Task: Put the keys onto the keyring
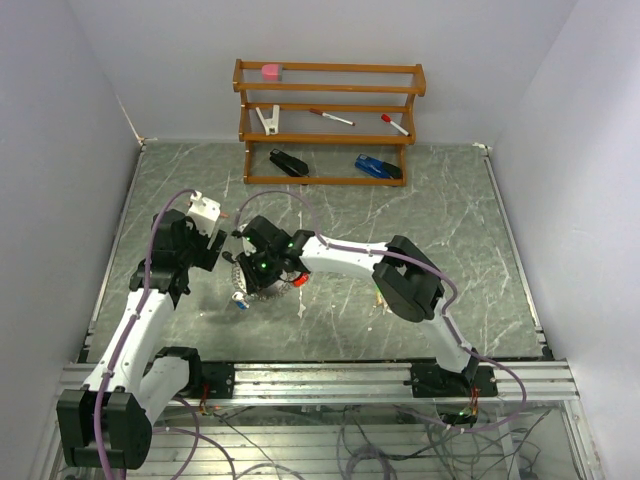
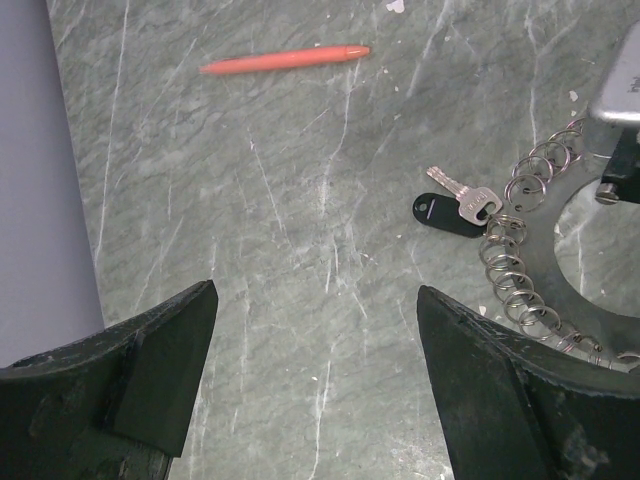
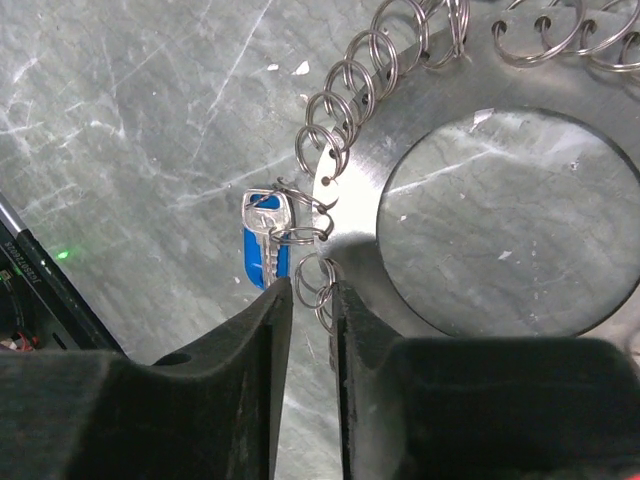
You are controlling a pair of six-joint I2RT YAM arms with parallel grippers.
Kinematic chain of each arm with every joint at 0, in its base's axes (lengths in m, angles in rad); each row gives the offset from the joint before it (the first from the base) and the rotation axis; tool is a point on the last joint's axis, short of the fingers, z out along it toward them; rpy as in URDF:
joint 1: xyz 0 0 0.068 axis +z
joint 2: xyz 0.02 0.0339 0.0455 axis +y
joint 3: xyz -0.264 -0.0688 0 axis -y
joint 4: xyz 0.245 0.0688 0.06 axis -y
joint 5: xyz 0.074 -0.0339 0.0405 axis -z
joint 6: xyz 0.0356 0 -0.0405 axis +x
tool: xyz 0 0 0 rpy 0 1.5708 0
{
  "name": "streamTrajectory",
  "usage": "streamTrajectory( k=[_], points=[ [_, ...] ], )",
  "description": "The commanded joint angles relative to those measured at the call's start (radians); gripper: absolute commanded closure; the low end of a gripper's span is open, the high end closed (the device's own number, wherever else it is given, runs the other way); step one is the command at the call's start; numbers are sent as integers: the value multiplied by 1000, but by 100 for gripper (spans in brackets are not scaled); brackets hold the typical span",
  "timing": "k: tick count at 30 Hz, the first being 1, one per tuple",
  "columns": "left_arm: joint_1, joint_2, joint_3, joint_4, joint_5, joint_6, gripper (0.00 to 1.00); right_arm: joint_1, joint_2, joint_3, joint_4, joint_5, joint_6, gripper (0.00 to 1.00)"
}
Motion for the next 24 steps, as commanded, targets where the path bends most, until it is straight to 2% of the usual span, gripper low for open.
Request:
streamTrajectory(
  k=[1,18,24],
  points=[
    [4,0,16,9,13,-8,8,7,24,-2,-8,-28,8,78],
    [4,5,14,12,20,-12,8,11,53,-39,-2,-57,16,79],
    [4,4,16,7,24,-11,8,10,51,-45,3,-34,11,98]
  ],
)
